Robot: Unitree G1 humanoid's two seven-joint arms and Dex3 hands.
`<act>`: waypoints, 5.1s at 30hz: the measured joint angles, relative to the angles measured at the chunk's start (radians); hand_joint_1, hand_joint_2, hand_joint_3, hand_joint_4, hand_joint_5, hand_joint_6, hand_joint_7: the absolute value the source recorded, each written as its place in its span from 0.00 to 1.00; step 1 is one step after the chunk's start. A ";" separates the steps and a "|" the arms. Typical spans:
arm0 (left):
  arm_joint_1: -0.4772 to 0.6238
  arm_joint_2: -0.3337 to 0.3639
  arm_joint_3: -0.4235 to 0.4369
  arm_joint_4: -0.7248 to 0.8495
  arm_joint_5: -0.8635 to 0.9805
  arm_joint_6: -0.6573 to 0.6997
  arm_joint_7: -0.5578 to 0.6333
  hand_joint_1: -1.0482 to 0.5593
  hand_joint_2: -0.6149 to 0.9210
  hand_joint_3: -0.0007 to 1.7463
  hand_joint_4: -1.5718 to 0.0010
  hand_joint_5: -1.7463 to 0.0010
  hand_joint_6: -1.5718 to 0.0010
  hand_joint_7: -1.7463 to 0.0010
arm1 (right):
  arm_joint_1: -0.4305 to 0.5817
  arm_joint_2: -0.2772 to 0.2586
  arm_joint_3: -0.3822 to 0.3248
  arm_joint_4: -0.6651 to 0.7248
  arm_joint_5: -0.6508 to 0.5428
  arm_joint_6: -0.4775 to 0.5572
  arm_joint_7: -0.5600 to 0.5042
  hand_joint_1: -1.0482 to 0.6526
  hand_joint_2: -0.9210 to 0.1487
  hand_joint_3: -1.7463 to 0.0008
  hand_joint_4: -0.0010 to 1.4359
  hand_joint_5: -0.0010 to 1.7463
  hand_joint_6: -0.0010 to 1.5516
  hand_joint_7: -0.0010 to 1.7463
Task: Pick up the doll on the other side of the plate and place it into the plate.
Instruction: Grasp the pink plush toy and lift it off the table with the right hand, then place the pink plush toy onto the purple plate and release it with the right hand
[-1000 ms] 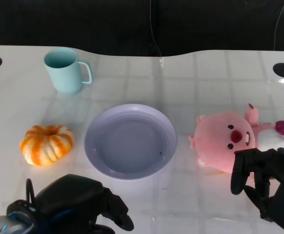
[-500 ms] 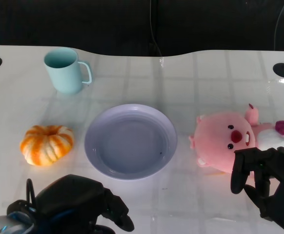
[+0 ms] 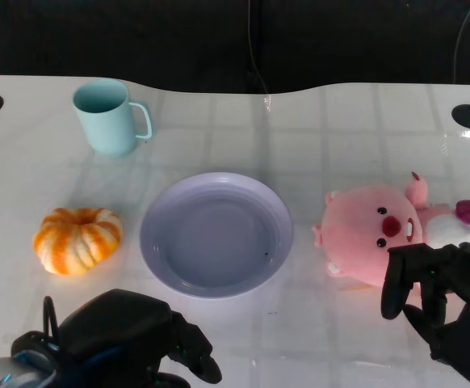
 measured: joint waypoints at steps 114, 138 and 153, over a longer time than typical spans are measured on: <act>0.037 0.008 -0.001 -0.073 -0.002 0.024 -0.005 0.49 1.00 0.15 0.52 0.25 0.31 0.99 | -0.460 0.142 0.069 0.765 -0.151 -0.061 -0.627 0.53 0.39 0.39 0.62 1.00 0.47 1.00; 0.022 -0.021 -0.038 -0.057 0.033 0.040 -0.003 0.49 1.00 0.16 0.51 0.30 0.31 0.99 | -0.587 0.261 0.149 0.579 -0.153 -0.043 -0.440 0.54 0.52 0.28 0.63 1.00 0.47 1.00; 0.024 -0.048 -0.068 -0.057 0.044 0.026 0.011 0.49 1.00 0.16 0.52 0.26 0.31 0.99 | -0.680 0.353 0.249 0.729 -0.208 -0.003 -0.402 0.55 0.58 0.26 0.58 1.00 0.54 0.77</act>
